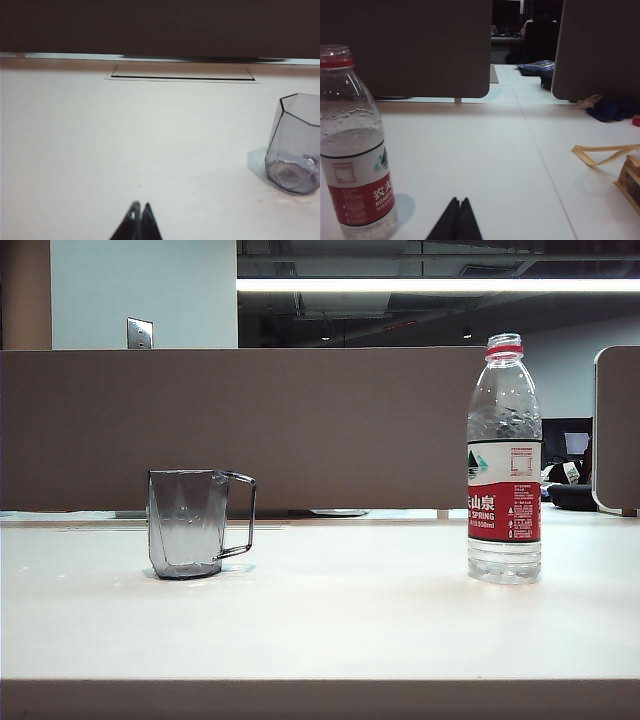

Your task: Pick up the mineral water bottle on the table and pour water into the mug until it's half full.

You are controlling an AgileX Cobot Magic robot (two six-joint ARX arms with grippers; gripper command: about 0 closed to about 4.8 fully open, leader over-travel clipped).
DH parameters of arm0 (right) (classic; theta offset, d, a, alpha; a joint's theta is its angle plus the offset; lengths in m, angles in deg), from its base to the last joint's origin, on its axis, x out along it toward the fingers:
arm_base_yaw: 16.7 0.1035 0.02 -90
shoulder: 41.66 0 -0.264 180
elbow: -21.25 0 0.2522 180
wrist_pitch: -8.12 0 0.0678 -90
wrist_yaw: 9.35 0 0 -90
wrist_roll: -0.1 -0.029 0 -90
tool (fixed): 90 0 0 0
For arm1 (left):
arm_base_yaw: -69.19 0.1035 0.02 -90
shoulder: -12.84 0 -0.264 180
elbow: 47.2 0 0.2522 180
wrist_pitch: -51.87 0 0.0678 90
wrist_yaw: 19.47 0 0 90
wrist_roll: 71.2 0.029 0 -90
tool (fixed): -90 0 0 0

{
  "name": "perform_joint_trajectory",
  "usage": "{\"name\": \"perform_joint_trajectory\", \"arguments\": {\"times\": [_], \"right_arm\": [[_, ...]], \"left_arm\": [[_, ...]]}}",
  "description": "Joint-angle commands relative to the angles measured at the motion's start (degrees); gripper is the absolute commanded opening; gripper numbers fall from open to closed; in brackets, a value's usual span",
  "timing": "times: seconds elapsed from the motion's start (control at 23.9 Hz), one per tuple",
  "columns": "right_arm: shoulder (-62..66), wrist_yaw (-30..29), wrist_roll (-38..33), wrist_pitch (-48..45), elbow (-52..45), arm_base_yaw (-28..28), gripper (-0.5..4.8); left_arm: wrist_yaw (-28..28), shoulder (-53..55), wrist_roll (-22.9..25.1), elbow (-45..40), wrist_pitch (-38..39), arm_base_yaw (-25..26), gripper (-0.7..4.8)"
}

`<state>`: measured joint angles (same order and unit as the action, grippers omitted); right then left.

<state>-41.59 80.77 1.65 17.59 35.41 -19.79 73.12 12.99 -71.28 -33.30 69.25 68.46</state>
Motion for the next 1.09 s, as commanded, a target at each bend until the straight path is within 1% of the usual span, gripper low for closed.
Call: {"name": "perform_joint_trajectory", "arguments": {"times": [0.04, 0.17, 0.29, 0.38, 0.42, 0.5, 0.54, 0.59, 0.67, 0.71, 0.75, 0.84, 0.92, 0.96, 1.01, 1.05, 1.09], "right_arm": [[-0.13, -0.11, -0.04, -0.42, -0.31, 0.02, -0.05], [-0.13, -0.11, -0.09, 0.39, -0.31, 0.04, -0.05], [-0.13, -0.09, -2.21, 0.04, -0.26, 0.02, -0.05], [-0.13, -0.07, -5.09, -0.92, -0.07, 0.02, -0.05], [-0.13, -0.02, -8.37, -2.23, 0.59, 0.02, -0.05], [-0.11, 0.33, -10.91, -0.22, 3.34, 0.02, -0.05], [0.04, 0.35, -10.91, 4.37, 7.78, 0.02, -0.05], [0.72, 0.63, -10.47, 8.52, 12.68, -0.04, -0.05], [2.05, 1.22, -10.47, 11.45, 17.4, -0.04, -0.05], [2.78, 0.9, -10.49, 12.83, 19.43, -0.04, -0.05], [4.79, -1.11, -9.84, 16.72, 24.15, 0.04, -0.05], [8.37, -3.15, -7.04, 22.12, 30.77, 0.02, -0.05], [13.05, -4.13, -5.53, 23.41, 35.65, 0.04, -0.05], [14.88, -4.13, -5.51, 23.47, 37.0, 0.11, -0.05], [17.99, -4.13, -5.53, 23.74, 38.75, 0.09, -0.05], [21.64, -4.26, -5.53, 24.85, 40.33, 0.09, -0.05], [23.85, -4.35, -5.53, 25.57, 41.16, 0.13, -0.05]], "left_arm": [[-0.26, 0.02, -0.39, 0.33, -1.66, -0.04, -0.04], [-0.31, 0.02, -0.42, 0.33, -2.08, -0.04, -0.05], [-1.73, 0.02, -0.39, 0.35, -2.03, -0.04, -0.05], [-1.75, 0.02, -0.42, 0.7, -1.99, -0.04, -0.05], [-2.08, 0.02, -0.42, 2.32, -1.36, -0.09, -0.05], [-2.84, 0.02, -0.39, 5.81, 0.85, -0.09, -0.05], [-2.84, 0.07, -0.37, 10.49, 4.15, -0.07, -0.05], [-2.84, 0.74, -0.42, 14.71, 5.84, -0.07, -0.05], [-3.23, 2.29, -2.73, 19.28, 6.23, -0.11, -0.05], [-4.61, 3.56, -4.35, 21.64, 6.23, -0.11, -0.05], [-7.58, 6.49, -4.72, 25.31, 6.21, -0.11, -0.05], [-10.95, 12.94, -4.46, 31.12, 6.64, -0.11, -0.05], [-12.59, 20.87, -4.44, 37.07, 7.13, -0.39, -0.05], [-12.09, 23.23, -4.42, 38.82, 6.99, -1.09, -0.05], [-11.13, 26.99, -3.3, 41.53, 7.34, -2.32, -0.05], [-11.69, 30.23, -0.81, 44.19, 8.61, -3.5, -0.05], [-11.63, 32.15, 0.52, 45.59, 9.11, -4.66, -0.05]]}}
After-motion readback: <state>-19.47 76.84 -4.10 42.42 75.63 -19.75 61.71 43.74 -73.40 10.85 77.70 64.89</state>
